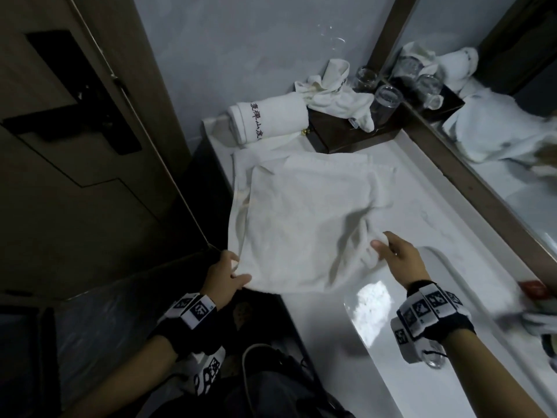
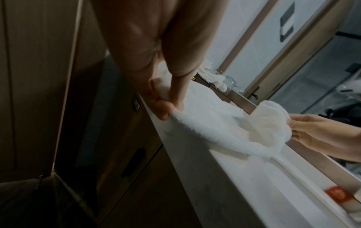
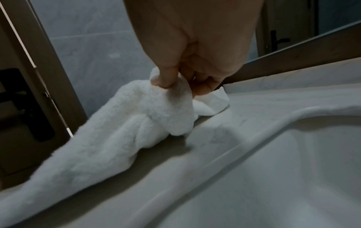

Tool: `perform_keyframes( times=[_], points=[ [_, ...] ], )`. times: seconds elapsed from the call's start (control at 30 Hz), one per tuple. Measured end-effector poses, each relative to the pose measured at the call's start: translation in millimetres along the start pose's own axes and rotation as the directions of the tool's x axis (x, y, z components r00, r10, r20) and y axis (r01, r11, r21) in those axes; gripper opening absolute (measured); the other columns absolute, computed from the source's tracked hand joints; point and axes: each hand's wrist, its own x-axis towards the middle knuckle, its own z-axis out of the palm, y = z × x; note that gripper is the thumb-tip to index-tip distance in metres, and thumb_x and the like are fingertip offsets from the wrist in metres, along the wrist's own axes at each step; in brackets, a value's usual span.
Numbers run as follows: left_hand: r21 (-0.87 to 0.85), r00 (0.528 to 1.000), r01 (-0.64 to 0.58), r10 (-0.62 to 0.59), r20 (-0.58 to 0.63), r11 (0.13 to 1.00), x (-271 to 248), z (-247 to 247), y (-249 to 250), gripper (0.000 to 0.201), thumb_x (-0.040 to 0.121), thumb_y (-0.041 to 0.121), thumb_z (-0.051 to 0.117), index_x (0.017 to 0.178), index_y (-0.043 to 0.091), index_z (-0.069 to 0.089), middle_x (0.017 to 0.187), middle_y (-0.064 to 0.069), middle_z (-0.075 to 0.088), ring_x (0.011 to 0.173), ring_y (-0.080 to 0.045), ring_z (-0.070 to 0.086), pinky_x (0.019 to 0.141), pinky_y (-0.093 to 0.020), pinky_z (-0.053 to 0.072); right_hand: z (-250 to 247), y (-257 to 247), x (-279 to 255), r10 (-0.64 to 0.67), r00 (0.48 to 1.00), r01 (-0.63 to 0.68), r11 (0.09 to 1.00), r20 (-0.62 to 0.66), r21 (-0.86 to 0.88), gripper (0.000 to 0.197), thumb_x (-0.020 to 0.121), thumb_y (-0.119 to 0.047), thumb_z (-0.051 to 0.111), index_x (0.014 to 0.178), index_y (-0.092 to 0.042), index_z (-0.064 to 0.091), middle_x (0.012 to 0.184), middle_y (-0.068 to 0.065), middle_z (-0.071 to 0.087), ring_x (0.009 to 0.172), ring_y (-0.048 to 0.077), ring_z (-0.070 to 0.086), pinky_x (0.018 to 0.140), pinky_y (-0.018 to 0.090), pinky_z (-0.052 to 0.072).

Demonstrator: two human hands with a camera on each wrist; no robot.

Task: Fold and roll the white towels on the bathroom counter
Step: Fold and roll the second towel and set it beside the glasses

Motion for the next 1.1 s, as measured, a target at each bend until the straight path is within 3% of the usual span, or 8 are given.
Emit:
perform_keyframes(
  times=[0.1,0.2,0.27,0.43,0.6,0.87,0.97,1.1],
  points=[
    [-0.057,0.999,0.015,-0.017,-0.039,0.998,0,-6,-5,0.018,0.085,0.006,0.061,0.093,0.007,0.045,0.077,-0.007,0.056,0.063,-0.02,0.055,0.073,-0.032,0.046,-10,0,2,0.0,0.992,0.016,0.992,-0.123,0.126,0.025,0.094,-0.021,0.051,0.074,-0.006,0.053,0.065,0.001,0.052,0.063,0.013,0.045,0.061,0.024,0.038],
    [-0.081,0.993,0.024,-0.033,-0.113,0.996,2,-16,-11,0.012,0.089,0.011,0.056,0.084,0.007,0.046,0.071,-0.009,0.058,0.065,-0.023,0.058,0.073,-0.035,0.046,-27,7,2,0.051,0.981,-0.016,0.982,-0.185,0.186,0.032,0.092,-0.026,0.053,0.064,-0.01,0.05,0.06,0.0,0.044,0.058,0.014,0.038,0.056,0.025,0.033],
    [-0.091,0.984,0.043,-0.058,-0.166,0.995,4,-24,-13,0.013,0.09,0.013,0.053,0.081,0.009,0.045,0.068,-0.01,0.062,0.068,-0.025,0.06,0.07,-0.033,0.044,-35,13,1,0.081,0.987,-0.065,0.991,-0.137,0.118,0.045,0.09,-0.031,0.058,0.055,-0.016,0.033,0.054,-0.001,0.031,0.054,0.015,0.029,0.052,0.027,0.023],
    [0.017,0.974,0.063,-0.058,-0.217,0.998,4,-32,-16,0.009,0.089,0.008,0.049,0.085,0.005,0.042,0.071,-0.01,0.06,0.064,-0.021,0.054,0.054,-0.026,0.037,-34,29,-9,0.168,0.985,-0.157,0.97,0.044,-0.185,0.049,0.085,-0.028,0.065,0.053,-0.014,0.03,0.052,0.002,0.029,0.053,0.019,0.033,0.053,0.028,0.021],
    [0.124,0.987,0.066,-0.047,-0.152,0.99,2,-22,-23,0.012,0.084,0.001,0.052,0.082,0.006,0.042,0.071,-0.013,0.057,0.068,-0.024,0.054,0.053,-0.028,0.035,-23,53,-18,0.362,0.93,-0.311,0.87,0.067,-0.382,0.022,0.084,-0.026,0.064,0.073,-0.009,0.056,0.075,0.009,0.058,0.078,0.025,0.052,0.063,0.03,0.035],
    [0.286,0.988,0.104,-0.131,0.076,0.953,20,-12,-25,0.017,0.085,0.005,0.053,0.099,0.004,0.043,0.095,-0.02,0.057,0.093,-0.034,0.058,0.078,-0.036,0.043,-27,62,-19,0.463,0.881,-0.393,0.829,0.097,-0.398,0.023,0.082,-0.014,0.066,0.103,-0.005,0.065,0.107,0.013,0.067,0.097,0.026,0.058,0.079,0.025,0.038],
    [0.27,0.992,0.104,-0.118,0.034,0.957,39,-14,-13,0.037,0.084,0.003,0.056,0.118,-0.004,0.043,0.111,-0.022,0.054,0.104,-0.034,0.054,0.09,-0.038,0.042,-28,54,-4,0.411,0.912,-0.389,0.861,-0.001,-0.327,0.025,0.088,-0.005,0.055,0.112,-0.002,0.06,0.114,0.017,0.065,0.109,0.033,0.057,0.089,0.032,0.04],
    [0.369,0.995,-0.004,0.039,-0.088,0.929,75,-20,20,0.038,0.081,-0.001,0.056,0.117,-0.005,0.044,0.122,-0.029,0.042,0.11,-0.042,0.046,0.099,-0.044,0.038,-28,37,30,0.336,0.931,-0.361,0.907,-0.143,-0.218,0.028,0.089,-0.003,0.05,0.117,-0.001,0.054,0.117,0.02,0.062,0.109,0.033,0.056,0.088,0.034,0.041]
  ],
)
